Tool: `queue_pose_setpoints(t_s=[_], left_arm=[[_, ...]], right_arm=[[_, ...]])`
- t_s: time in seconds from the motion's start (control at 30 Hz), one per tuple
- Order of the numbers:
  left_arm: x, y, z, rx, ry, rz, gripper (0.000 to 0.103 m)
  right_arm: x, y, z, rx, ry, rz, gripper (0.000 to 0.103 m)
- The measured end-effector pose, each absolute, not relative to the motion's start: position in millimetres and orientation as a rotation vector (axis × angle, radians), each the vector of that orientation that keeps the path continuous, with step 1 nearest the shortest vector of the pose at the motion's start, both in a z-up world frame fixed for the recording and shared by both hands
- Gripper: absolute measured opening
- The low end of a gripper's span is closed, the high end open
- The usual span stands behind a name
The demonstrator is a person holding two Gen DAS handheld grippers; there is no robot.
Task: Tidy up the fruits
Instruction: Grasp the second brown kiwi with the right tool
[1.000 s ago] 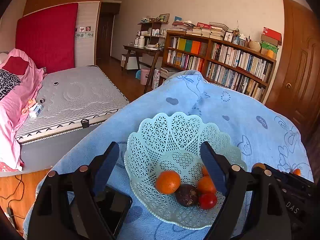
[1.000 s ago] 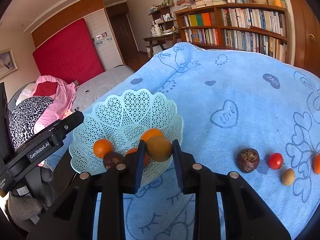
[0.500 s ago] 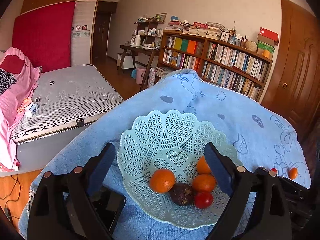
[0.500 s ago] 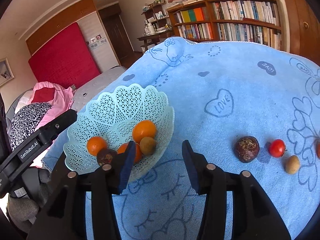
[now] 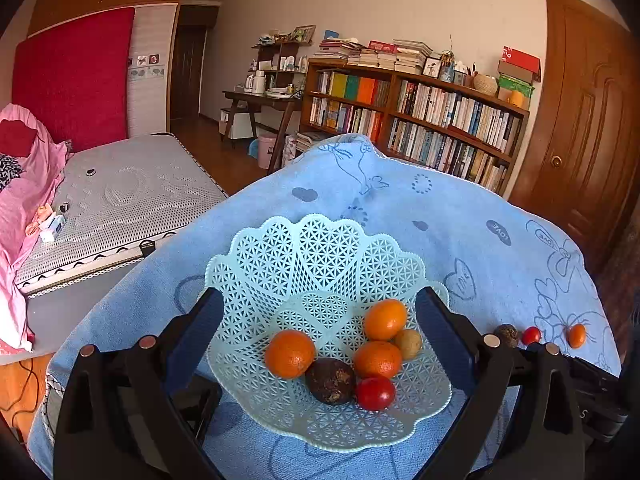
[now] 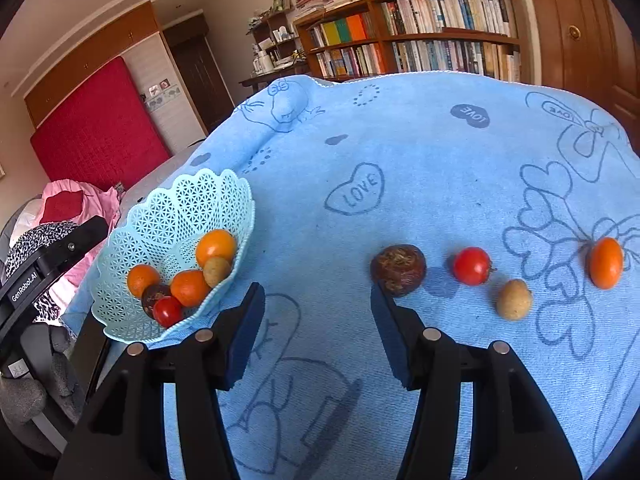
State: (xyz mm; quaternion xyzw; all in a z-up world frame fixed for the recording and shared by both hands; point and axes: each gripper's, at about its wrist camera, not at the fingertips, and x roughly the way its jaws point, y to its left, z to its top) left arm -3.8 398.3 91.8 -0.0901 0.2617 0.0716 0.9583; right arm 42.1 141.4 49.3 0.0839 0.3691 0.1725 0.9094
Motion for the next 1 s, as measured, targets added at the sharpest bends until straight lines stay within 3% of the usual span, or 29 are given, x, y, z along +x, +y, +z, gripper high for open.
queue_pose_setpoints(t_s=[0.6, 1.0], left_arm=[[-1, 359, 94, -0.115, 0.549, 0.063, 0.098], [0, 343, 94, -0.079, 0.56, 0.041, 0.098]], right_arm=[[47, 60, 35, 0.182, 0.771, 0.135, 0.055], [74, 59, 15, 0.125, 0.854, 0.12, 0.034]])
